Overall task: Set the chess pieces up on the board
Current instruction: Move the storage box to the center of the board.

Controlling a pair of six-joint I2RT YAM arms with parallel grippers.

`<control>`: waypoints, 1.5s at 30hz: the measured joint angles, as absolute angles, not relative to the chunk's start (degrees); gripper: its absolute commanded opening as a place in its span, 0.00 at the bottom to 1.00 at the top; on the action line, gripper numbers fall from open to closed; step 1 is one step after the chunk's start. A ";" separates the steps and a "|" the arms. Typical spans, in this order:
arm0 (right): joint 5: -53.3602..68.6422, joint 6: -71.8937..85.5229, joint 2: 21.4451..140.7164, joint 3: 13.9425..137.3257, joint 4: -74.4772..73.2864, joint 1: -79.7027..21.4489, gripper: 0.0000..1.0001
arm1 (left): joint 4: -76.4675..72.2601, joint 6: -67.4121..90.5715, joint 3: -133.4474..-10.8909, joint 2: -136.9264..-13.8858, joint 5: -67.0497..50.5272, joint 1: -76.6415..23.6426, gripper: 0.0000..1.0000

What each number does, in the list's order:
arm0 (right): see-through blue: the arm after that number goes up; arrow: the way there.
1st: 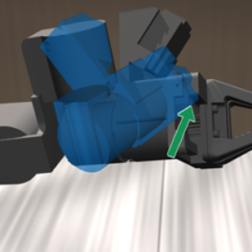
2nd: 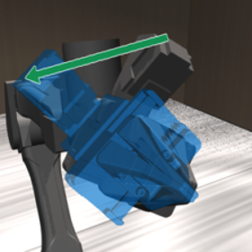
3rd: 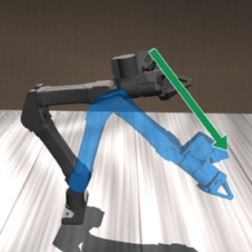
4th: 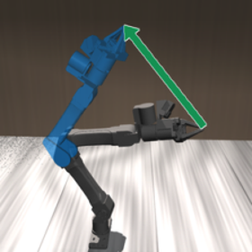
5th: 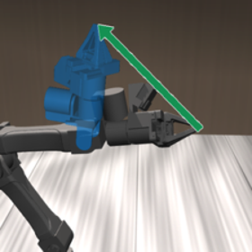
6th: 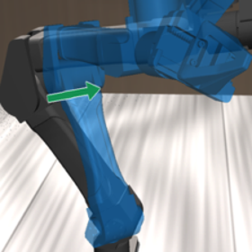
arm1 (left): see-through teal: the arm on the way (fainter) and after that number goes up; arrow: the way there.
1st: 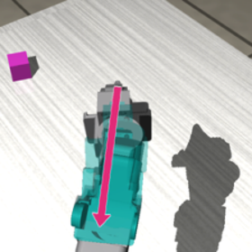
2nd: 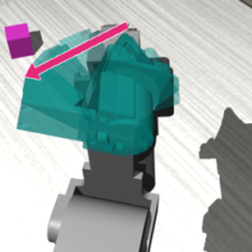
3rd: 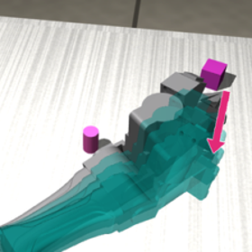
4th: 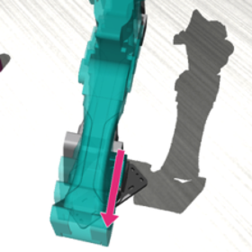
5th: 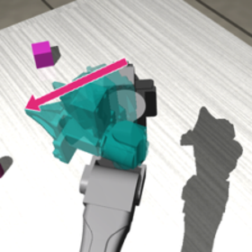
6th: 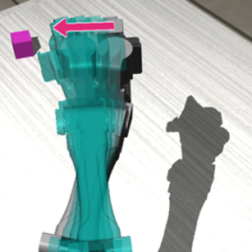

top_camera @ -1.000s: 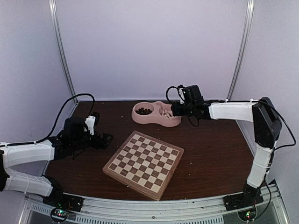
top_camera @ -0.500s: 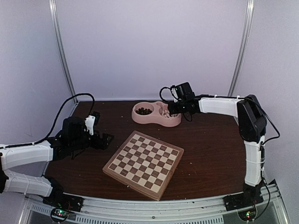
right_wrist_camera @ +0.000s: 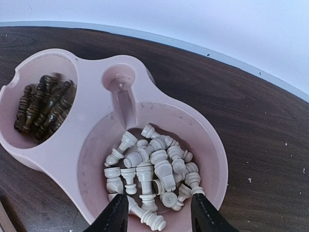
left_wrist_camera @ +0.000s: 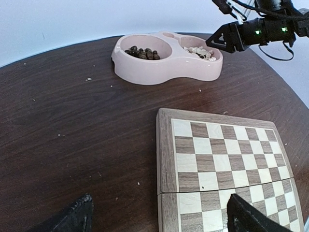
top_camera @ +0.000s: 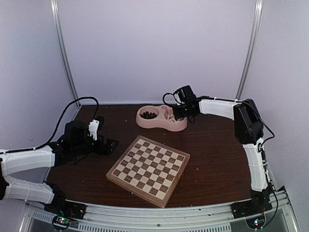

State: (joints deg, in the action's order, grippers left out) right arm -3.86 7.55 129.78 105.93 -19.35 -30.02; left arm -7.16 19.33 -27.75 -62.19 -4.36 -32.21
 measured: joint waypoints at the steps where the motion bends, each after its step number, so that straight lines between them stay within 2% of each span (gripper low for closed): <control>1: -3.73 7.44 130.47 106.76 -19.73 -29.87 0.47 | -7.22 19.35 -27.75 -62.19 -4.78 -32.21 0.97; 21: 2.74 8.99 137.51 115.70 -27.31 -26.68 0.45 | -7.53 19.40 -27.75 -63.37 -8.45 -32.21 0.97; 24: 4.12 9.26 139.17 117.49 -27.29 -26.63 0.40 | -7.51 19.40 -27.75 -63.37 -8.82 -32.21 0.97; 27: 4.93 9.41 140.57 119.28 -27.99 -26.70 0.29 | -7.53 19.42 -27.75 -63.37 -9.08 -32.21 0.97; 32: 5.39 9.52 141.03 119.85 -28.95 -26.70 0.17 | -7.53 19.42 -27.75 -63.48 -9.39 -32.21 0.97; 37: 5.37 9.63 140.14 117.95 -27.57 -26.68 0.10 | -7.53 19.42 -27.75 -63.79 -9.69 -32.21 0.97; 42: 4.19 10.72 136.64 113.54 -27.27 -26.70 0.12 | -7.51 19.42 -27.75 -63.77 -9.69 -32.21 0.97; 45: 2.63 11.31 135.44 112.90 -28.42 -26.70 0.19 | -7.46 19.42 -27.75 -63.64 -9.69 -32.21 0.97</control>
